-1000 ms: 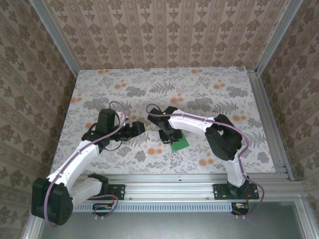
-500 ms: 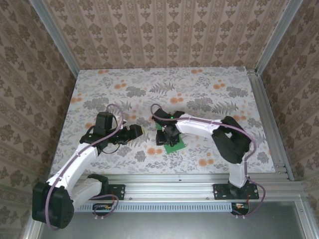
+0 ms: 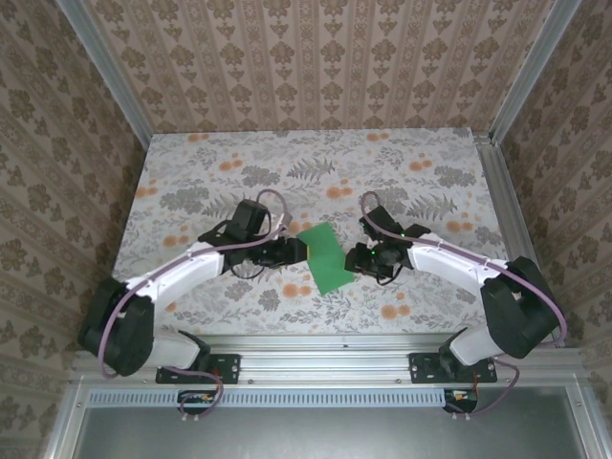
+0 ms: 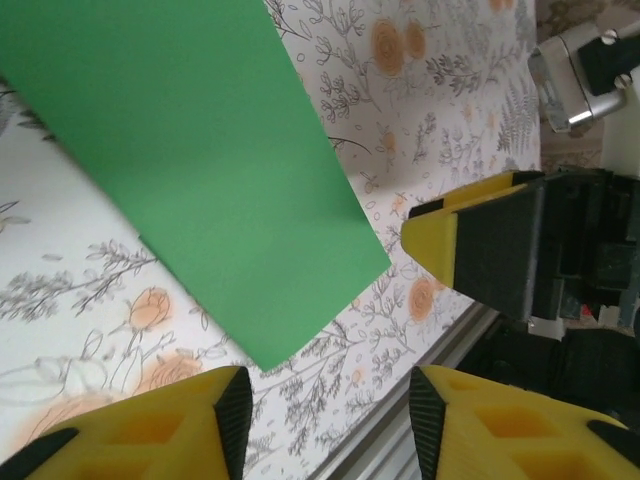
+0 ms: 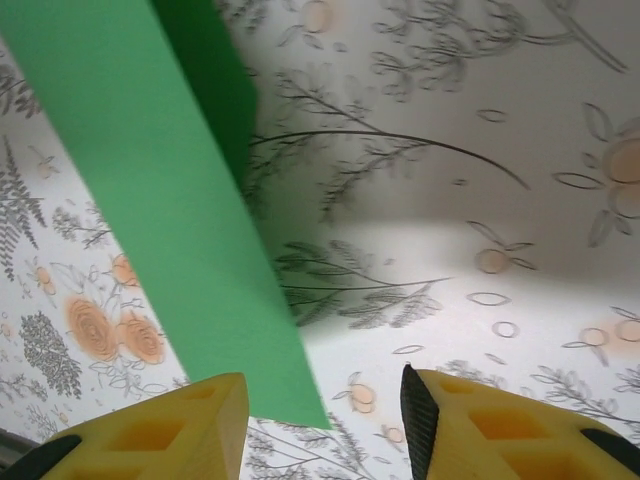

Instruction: Fold a paper plane with a square sheet of paper (pick it up from the middle)

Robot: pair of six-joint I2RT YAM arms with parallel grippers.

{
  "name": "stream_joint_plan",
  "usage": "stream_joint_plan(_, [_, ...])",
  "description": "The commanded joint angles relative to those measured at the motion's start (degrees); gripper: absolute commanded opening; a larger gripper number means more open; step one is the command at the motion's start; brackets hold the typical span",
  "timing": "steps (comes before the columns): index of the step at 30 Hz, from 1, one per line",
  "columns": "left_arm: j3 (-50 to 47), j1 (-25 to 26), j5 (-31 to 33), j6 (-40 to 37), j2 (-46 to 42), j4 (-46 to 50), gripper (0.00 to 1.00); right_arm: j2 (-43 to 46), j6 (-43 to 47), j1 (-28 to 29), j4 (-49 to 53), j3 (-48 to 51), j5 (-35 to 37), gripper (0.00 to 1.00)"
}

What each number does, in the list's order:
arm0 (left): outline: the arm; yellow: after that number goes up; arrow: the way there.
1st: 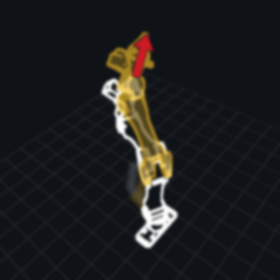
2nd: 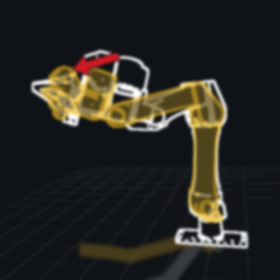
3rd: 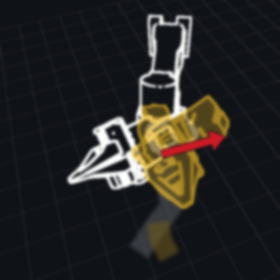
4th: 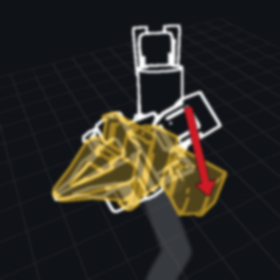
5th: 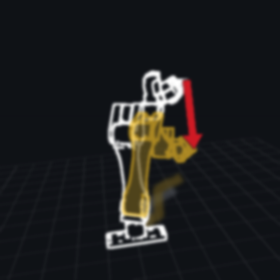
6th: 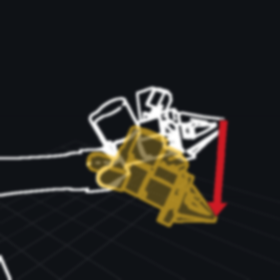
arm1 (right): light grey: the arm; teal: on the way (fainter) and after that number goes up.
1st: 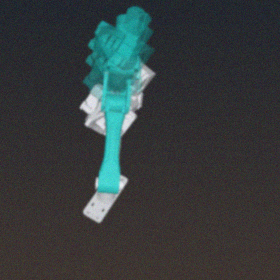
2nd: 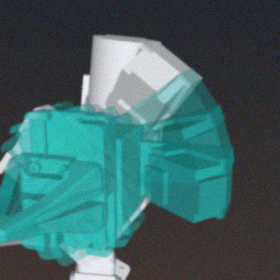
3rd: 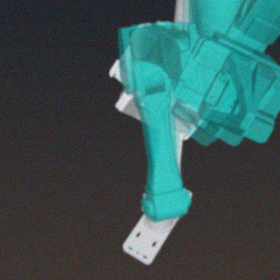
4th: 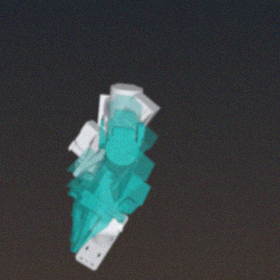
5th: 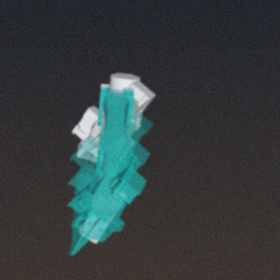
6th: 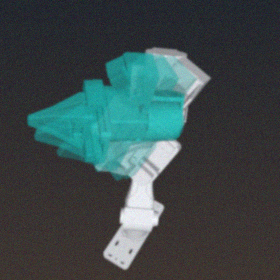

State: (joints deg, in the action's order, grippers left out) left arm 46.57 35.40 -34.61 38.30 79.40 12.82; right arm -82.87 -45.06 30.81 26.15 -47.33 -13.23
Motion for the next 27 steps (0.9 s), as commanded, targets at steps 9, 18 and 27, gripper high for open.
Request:
stream_joint_plan(9, [7.9,2.9,5.5,-6.4,14.8,-0.5,0.34,0.6,-2.5,-3.2,-12.7,6.4,-10.5,0.46])
stream_joint_plan(18, [10.9,1.6,6.1,-10.2,21.0,1.5,0.31,-4.6,-3.6,-3.2,-18.1,5.8,-14.4,0.39])
stream_joint_plan(27, [11.8,0.9,5.1,-12.2,25.4,2.1,0.29,-4.6,-4.2,-3.1,-18.6,4.5,-16.0,0.22])
